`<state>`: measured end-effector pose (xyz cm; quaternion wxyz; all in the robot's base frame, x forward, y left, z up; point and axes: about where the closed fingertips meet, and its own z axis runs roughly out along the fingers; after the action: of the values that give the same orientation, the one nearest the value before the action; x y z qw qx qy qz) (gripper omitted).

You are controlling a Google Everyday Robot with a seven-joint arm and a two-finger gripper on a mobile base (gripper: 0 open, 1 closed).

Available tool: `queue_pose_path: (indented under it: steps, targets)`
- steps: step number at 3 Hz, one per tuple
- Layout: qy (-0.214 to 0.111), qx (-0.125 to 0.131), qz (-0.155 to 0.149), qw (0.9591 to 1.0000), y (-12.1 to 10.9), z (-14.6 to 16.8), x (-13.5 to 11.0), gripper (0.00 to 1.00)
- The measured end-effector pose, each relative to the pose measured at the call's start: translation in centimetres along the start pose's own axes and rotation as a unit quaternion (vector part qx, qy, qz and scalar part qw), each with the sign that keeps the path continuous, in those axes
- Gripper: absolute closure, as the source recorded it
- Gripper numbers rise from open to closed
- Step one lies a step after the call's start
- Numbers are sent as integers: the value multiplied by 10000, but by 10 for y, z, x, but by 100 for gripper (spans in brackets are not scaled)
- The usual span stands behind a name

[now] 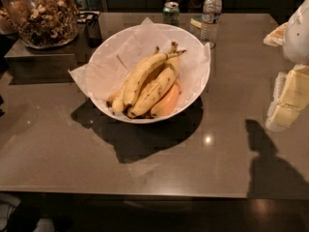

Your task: Pick banana from white bowl

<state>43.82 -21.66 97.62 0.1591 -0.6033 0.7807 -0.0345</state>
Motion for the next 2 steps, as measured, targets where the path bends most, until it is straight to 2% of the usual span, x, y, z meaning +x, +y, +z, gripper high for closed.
queue_pose_path:
  steps: [1, 2]
  targets:
    - [0, 0, -1, 10000, 0, 0, 0, 0]
    - [-240, 127, -700, 9972, -6, -10, -30, 0]
